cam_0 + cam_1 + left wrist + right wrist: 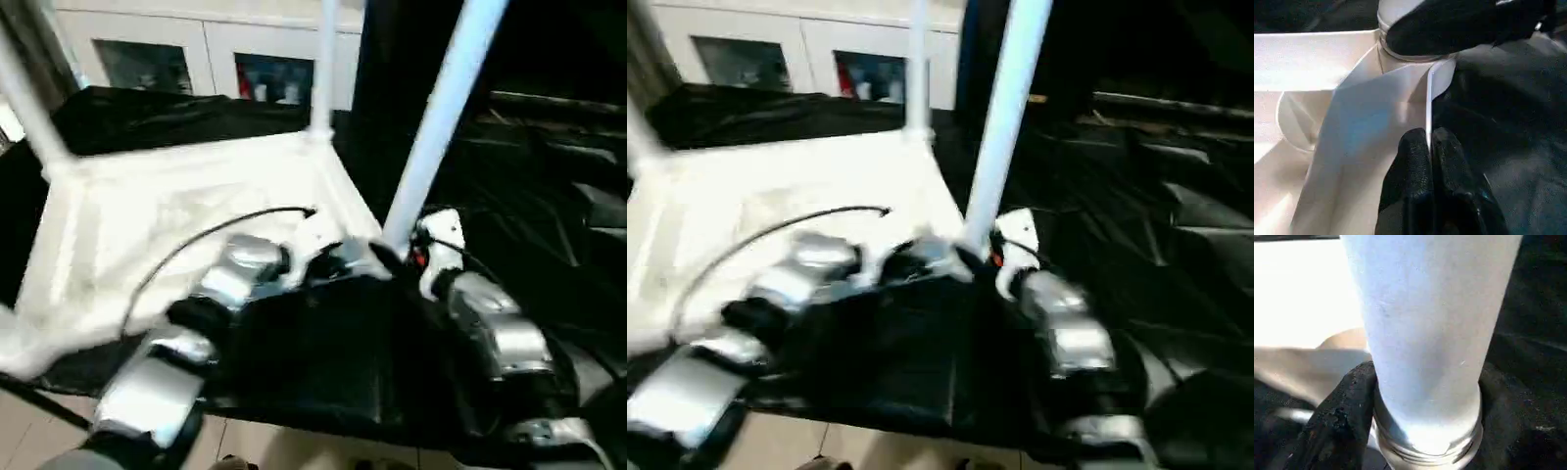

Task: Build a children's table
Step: Rotate leg to tighten

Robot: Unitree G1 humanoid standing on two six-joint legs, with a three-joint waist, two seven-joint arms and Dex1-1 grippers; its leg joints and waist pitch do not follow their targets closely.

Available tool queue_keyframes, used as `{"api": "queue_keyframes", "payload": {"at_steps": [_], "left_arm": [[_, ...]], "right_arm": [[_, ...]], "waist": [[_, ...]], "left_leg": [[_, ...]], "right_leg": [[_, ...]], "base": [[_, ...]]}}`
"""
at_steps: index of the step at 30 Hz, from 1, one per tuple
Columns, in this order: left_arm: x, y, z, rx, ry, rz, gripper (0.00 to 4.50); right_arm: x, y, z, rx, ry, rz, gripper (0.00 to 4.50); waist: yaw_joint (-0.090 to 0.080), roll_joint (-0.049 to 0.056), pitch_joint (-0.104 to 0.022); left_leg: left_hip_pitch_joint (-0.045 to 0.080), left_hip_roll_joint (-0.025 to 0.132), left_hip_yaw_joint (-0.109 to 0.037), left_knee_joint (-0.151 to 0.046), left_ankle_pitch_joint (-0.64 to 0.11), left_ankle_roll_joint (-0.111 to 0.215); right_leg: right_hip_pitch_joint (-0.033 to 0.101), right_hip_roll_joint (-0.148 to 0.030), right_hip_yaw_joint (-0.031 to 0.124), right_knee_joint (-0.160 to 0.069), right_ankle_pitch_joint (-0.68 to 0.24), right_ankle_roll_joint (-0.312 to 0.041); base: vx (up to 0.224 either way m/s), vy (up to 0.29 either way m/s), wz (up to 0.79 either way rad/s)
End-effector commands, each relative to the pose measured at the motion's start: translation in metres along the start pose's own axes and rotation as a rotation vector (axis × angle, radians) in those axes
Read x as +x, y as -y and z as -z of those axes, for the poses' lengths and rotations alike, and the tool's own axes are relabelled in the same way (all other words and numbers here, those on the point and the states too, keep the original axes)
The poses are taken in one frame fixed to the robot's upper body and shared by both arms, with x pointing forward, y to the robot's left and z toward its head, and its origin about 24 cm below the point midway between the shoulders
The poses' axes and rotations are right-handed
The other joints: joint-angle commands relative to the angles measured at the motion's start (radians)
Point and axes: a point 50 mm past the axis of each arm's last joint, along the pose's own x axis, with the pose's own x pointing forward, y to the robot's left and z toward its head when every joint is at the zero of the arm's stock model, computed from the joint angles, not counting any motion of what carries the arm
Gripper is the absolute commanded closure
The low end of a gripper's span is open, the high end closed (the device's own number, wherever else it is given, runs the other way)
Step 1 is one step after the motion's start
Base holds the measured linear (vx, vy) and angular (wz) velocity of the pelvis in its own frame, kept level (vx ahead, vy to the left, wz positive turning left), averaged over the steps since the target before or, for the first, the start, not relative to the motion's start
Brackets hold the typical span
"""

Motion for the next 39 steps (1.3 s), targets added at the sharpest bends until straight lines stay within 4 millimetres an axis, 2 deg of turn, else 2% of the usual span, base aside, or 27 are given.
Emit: {"api": "queue_keyframes", "payload": {"at_steps": [1,2,3,4,5,6,9,10,11,13,15,16,18,21,22,23,26,27,29,31,33,37,38,39], "left_arm": [[0.013,0.011,-0.002,-0.035,0.040,-0.017,4.50],[0.017,0.017,-0.004,-0.025,0.049,0.012,4.50],[0.019,0.019,-0.004,-0.023,0.052,0.025,4.50],[0.019,0.020,-0.005,-0.022,0.055,0.034,4.50],[0.020,0.022,-0.005,-0.016,0.058,0.052,4.50],[0.019,0.022,-0.005,-0.011,0.059,0.061,4.50],[0.016,0.022,-0.003,0.004,0.061,0.083,4.50],[0.015,0.021,-0.003,0.013,0.061,0.093,4.50],[0.012,0.020,-0.001,0.024,0.060,0.113,4.50],[0.008,0.020,0.000,0.038,0.065,0.139,4.50],[0.000,0.018,0.003,0.050,0.065,0.190,4.50],[-0.004,0.017,0.004,0.063,0.068,0.214,4.50],[-0.011,0.015,0.006,0.082,0.072,0.249,4.50],[-0.019,0.013,0.009,0.093,0.065,0.292,4.50],[-0.030,0.011,0.014,0.105,0.036,0.357,4.50],[-0.032,0.011,0.015,0.106,0.031,0.370,4.50],[-0.038,0.011,0.017,0.112,0.023,0.410,4.50],[-0.041,0.011,0.019,0.114,0.017,0.433,4.50],[-0.047,0.012,0.020,0.113,0.012,0.480,4.50],[-0.047,0.013,0.020,0.111,0.016,0.486,4.50],[-0.047,0.014,0.020,0.112,0.021,0.490,4.50],[-0.047,0.014,0.019,0.110,0.027,0.486,4.50],[-0.047,0.014,0.019,0.110,0.028,0.485,4.50],[-0.047,0.015,0.019,0.110,0.027,0.485,4.50]], "right_arm": [[0.004,-0.016,0.020,0.015,-0.082,-0.010,1.80],[0.006,-0.024,0.019,-0.001,-0.070,-0.024,1.80],[0.007,-0.026,0.019,-0.008,-0.065,-0.027,1.80],[0.007,-0.027,0.018,-0.007,-0.056,-0.032,1.45],[0.008,-0.029,0.016,0.010,-0.042,-0.044,1.45],[0.009,-0.030,0.015,0.023,-0.036,-0.050,1.10],[0.009,-0.027,0.010,0.001,-0.023,-0.056,0.97],[0.008,-0.025,0.009,-0.018,-0.019,-0.057,0.97],[0.008,-0.021,0.004,-0.052,-0.002,-0.066,0.97],[0.006,-0.018,0.000,-0.062,0.013,-0.098,0.97],[0.002,-0.013,-0.007,-0.078,0.023,-0.201,0.97],[-0.002,-0.011,-0.010,-0.081,0.023,-0.248,0.97],[-0.009,-0.006,-0.014,-0.102,0.016,-0.338,0.97],[-0.020,-0.004,-0.016,-0.150,-0.015,-0.467,0.97],[-0.033,-0.001,-0.015,-0.212,-0.075,-0.604,0.97],[-0.035,-0.001,-0.015,-0.223,-0.086,-0.627,0.97],[-0.041,0.001,-0.015,-0.240,-0.116,-0.691,0.97],[-0.043,0.002,-0.015,-0.245,-0.134,-0.717,0.97],[-0.046,0.003,-0.016,-0.263,-0.162,-0.762,0.97],[-0.047,0.004,-0.016,-0.273,-0.172,-0.776,0.97],[-0.047,0.003,-0.016,-0.273,-0.178,-0.795,0.97],[-0.046,0.001,-0.016,-0.272,-0.191,-0.815,0.97],[-0.045,0.000,-0.016,-0.271,-0.192,-0.817,1.23],[-0.045,0.000,-0.016,-0.270,-0.191,-0.817,1.23]], "waist": [[-0.002,-0.015,-0.056],[0.000,-0.008,-0.057],[-0.001,-0.010,-0.057],[-0.002,-0.010,-0.057],[-0.001,-0.010,-0.057],[-0.002,-0.010,-0.057],[-0.002,-0.009,-0.059],[-0.001,-0.009,-0.059],[-0.002,-0.014,-0.060],[0.001,-0.013,-0.062],[0.003,-0.012,-0.063],[0.006,-0.010,-0.064],[0.007,-0.011,-0.063],[0.012,-0.010,-0.063],[0.014,-0.013,-0.062],[0.019,-0.012,-0.062],[0.026,-0.011,-0.062],[0.028,-0.015,-0.061],[0.031,-0.014,-0.061],[0.031,-0.013,-0.061],[0.031,-0.021,-0.060],[0.032,-0.021,-0.059],[0.031,-0.019,-0.058],[0.030,-0.020,-0.059]], "left_leg": [[0.014,0.022,-0.019,-0.072,-0.303,0.015],[0.016,0.023,-0.018,-0.071,-0.300,0.017],[0.015,0.022,-0.018,-0.072,-0.299,0.019],[0.013,0.023,-0.019,-0.073,-0.300,0.021],[0.013,0.023,-0.019,-0.073,-0.301,0.022],[0.012,0.023,-0.019,-0.074,-0.303,0.024],[0.014,0.024,-0.019,-0.073,-0.302,0.026],[0.014,0.024,-0.018,-0.072,-0.299,0.027],[0.011,0.023,-0.018,-0.072,-0.288,0.029],[0.010,0.024,-0.017,-0.070,-0.262,0.041],[0.008,0.023,-0.014,-0.066,-0.238,0.062],[0.011,0.025,-0.013,-0.065,-0.228,0.070],[0.008,0.025,-0.014,-0.065,-0.216,0.082],[0.008,0.028,-0.014,-0.065,-0.218,0.083],[0.010,0.030,-0.014,-0.065,-0.224,0.080],[0.011,0.032,-0.015,-0.066,-0.220,0.079],[0.011,0.035,-0.011,-0.064,-0.220,0.077],[0.011,0.034,-0.010,-0.065,-0.223,0.072],[0.011,0.036,-0.012,-0.065,-0.220,0.066],[0.012,0.037,-0.011,-0.065,-0.216,0.061],[0.011,0.035,-0.010,-0.064,-0.212,0.066],[0.011,0.034,-0.010,-0.063,-0.203,0.069],[0.011,0.034,-0.011,-0.064,-0.202,0.069],[0.010,0.034,-0.011,-0.063,-0.199,0.068]], "right_leg": [[0.033,-0.047,0.033,-0.080,-0.364,-0.173],[0.031,-0.047,0.034,-0.081,-0.361,-0.171],[0.032,-0.046,0.034,-0.081,-0.352,-0.171],[0.034,-0.046,0.033,-0.079,-0.349,-0.170],[0.034,-0.046,0.033,-0.079,-0.348,-0.170],[0.035,-0.046,0.033,-0.079,-0.347,-0.170],[0.034,-0.046,0.034,-0.078,-0.333,-0.176],[0.034,-0.046,0.034,-0.078,-0.328,-0.178],[0.037,-0.046,0.035,-0.075,-0.311,-0.181],[0.040,-0.048,0.035,-0.071,-0.278,-0.192],[0.044,-0.047,0.035,-0.066,-0.234,-0.209],[0.042,-0.047,0.035,-0.065,-0.212,-0.219],[0.048,-0.046,0.034,-0.061,-0.190,-0.229],[0.048,-0.047,0.033,-0.059,-0.189,-0.234],[0.048,-0.046,0.032,-0.059,-0.198,-0.235],[0.051,-0.046,0.031,-0.057,-0.197,-0.235],[0.046,-0.047,0.032,-0.054,-0.198,-0.243],[0.045,-0.046,0.032,-0.055,-0.208,-0.243],[0.046,-0.048,0.033,-0.053,-0.215,-0.243],[0.044,-0.048,0.034,-0.051,-0.199,-0.250],[0.044,-0.048,0.034,-0.051,-0.197,-0.249],[0.044,-0.049,0.034,-0.052,-0.210,-0.244],[0.043,-0.048,0.034,-0.052,-0.211,-0.243],[0.043,-0.047,0.033,-0.051,-0.209,-0.242]], "base": [[0.000,0.000,0.00],[0.000,0.000,0.00],[0.000,0.000,0.00],[0.000,0.000,0.00],[0.000,0.000,0.00],[0.000,0.000,0.00],[0.000,0.000,0.00],[0.000,0.000,0.00],[0.000,0.000,0.00],[0.000,0.000,0.00],[0.000,0.000,0.00],[0.000,0.000,0.00],[0.000,0.000,0.00],[0.000,0.000,0.00],[0.000,0.000,0.00],[0.000,0.000,0.00],[0.000,0.000,0.00],[0.000,0.000,0.00],[0.000,0.000,0.00],[0.000,0.000,0.00],[0.000,0.000,0.00],[0.000,0.000,0.00],[0.000,0.000,0.00],[0.000,0.000,0.00]]}}
